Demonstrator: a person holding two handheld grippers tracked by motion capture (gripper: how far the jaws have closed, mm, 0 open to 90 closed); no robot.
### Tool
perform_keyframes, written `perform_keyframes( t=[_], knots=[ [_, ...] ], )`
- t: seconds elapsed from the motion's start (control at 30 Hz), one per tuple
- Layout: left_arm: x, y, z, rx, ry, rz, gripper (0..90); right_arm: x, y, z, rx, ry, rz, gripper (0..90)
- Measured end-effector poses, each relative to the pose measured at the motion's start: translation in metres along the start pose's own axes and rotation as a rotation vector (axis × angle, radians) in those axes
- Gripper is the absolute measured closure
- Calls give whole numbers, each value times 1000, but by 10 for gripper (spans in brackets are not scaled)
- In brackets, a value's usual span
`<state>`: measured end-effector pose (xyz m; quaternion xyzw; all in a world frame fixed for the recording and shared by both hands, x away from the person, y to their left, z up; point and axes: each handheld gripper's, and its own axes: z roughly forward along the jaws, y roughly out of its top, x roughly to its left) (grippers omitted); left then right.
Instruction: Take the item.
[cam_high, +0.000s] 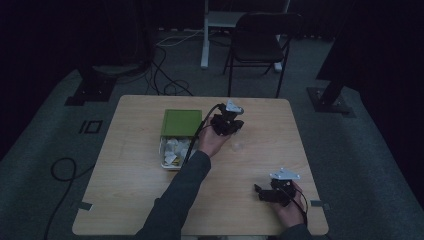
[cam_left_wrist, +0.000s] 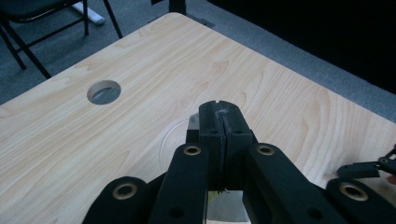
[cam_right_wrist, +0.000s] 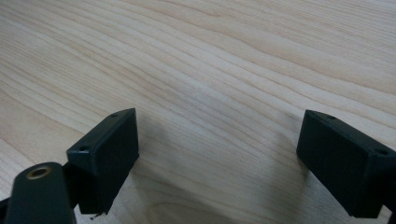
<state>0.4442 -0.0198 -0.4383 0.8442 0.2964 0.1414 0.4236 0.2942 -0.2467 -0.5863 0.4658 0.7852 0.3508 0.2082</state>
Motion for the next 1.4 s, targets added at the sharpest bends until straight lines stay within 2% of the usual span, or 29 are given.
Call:
perform_keyframes(
  t=[0.1, 0.2, 0.37, 0.4, 0.47, 0.53, 0.6, 0.87, 1.13, 1.4],
  knots=[
    [0, 1, 5, 5, 7, 4, 900, 0, 0, 0, 0, 0, 0, 125],
    [0, 3, 13, -14, 6, -17, 900, 0, 0, 0, 0, 0, 0, 125],
    [0, 4, 19, -11, 9, -24, 900, 0, 0, 0, 0, 1, -1, 125],
    [1, 4, 24, -13, 6, -46, 900, 0, 0, 0, 0, 1, -1, 125],
    [2, 5, 27, -16, 13, -70, 838, 0, 0, 0, 0, 1, -1, 125],
    [2, 5, 27, -8, 18, -64, 750, 0, 0, 0, 0, 1, -1, 125],
    [4, 4, 25, 2, 12, -58, 703, 0, 0, 0, 0, 1, -1, 125],
    [3, 4, 1, 32, 11, -48, 613, 0, 0, 0, 0, 1, -1, 125],
    [1, 1, -14, 43, 5, -32, 576, 0, 0, 0, 0, 1, -1, 125],
    [-2, -5, -24, 54, 22, -7, 555, 0, 0, 0, 0, 1, 0, 125]
  ],
)
